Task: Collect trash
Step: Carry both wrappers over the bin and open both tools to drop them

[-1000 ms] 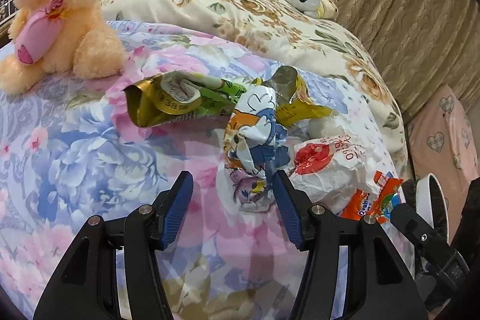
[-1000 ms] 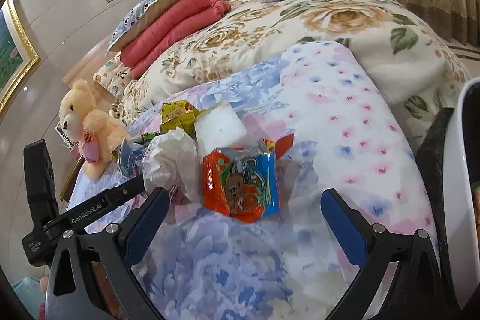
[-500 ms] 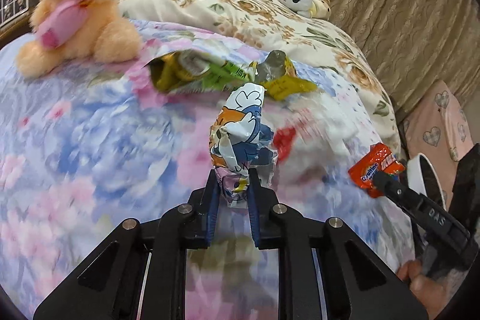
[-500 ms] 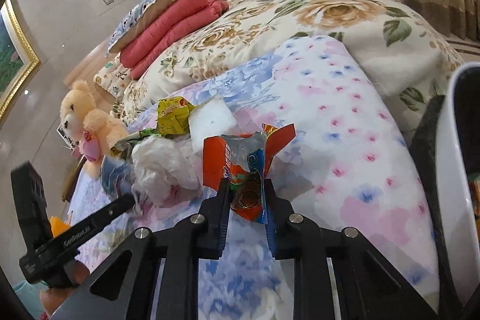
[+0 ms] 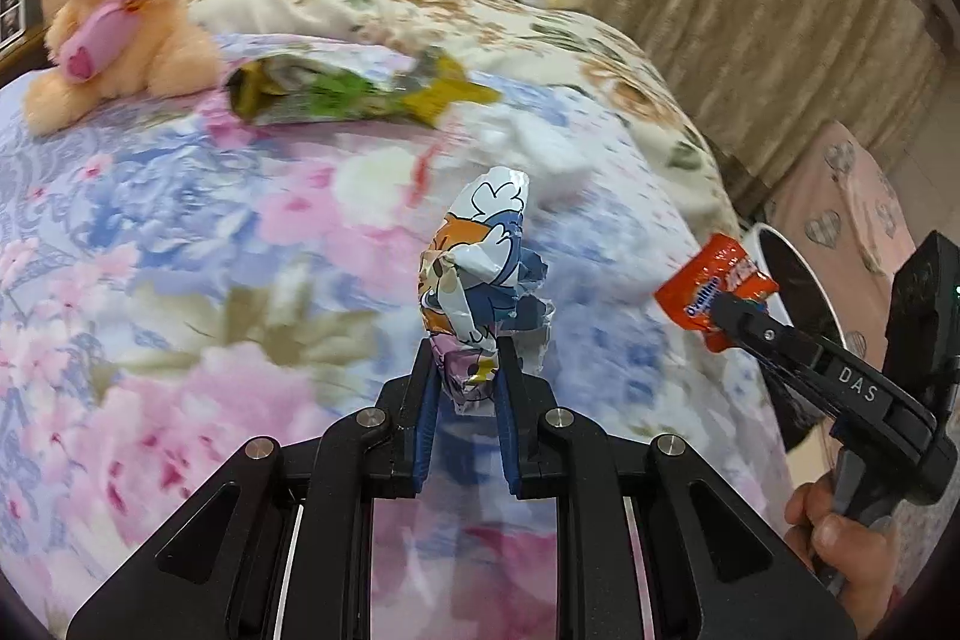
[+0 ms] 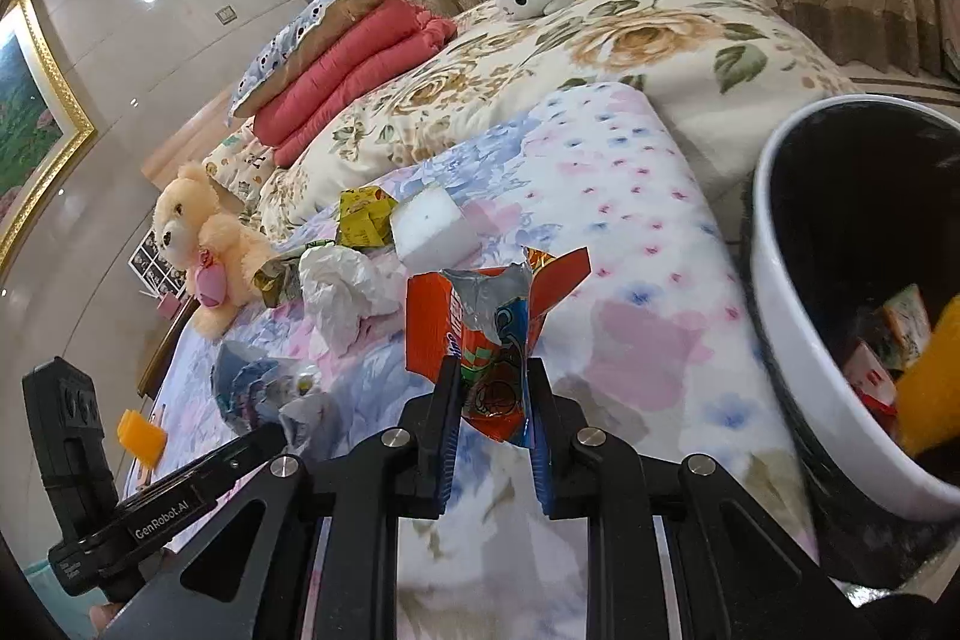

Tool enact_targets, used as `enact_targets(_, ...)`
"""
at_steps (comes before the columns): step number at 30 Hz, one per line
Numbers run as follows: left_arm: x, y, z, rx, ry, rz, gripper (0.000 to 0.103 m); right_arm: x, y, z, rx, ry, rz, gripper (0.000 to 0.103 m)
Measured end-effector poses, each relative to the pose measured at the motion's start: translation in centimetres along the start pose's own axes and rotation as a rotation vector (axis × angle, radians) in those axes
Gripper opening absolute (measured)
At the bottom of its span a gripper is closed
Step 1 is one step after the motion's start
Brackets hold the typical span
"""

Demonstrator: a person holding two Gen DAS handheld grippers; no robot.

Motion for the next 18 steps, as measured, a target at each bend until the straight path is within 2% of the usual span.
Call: enact_targets(18, 0.3, 2.3, 6.8, -0.111, 0.079, -0.034, 0.016, 5.6, 1.4, 2.8, -0.029, 0.046, 0.055, 0.020)
Point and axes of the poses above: each gripper's, at about its wrist camera, not at the fingertips, and x roughly against the way its jaws point, z to its right, y to its underside, the point moved 4 cm from there along -x, roughly the way its jaws point, and after that the axes turned 11 degrees about x, right-handed, at the moved point
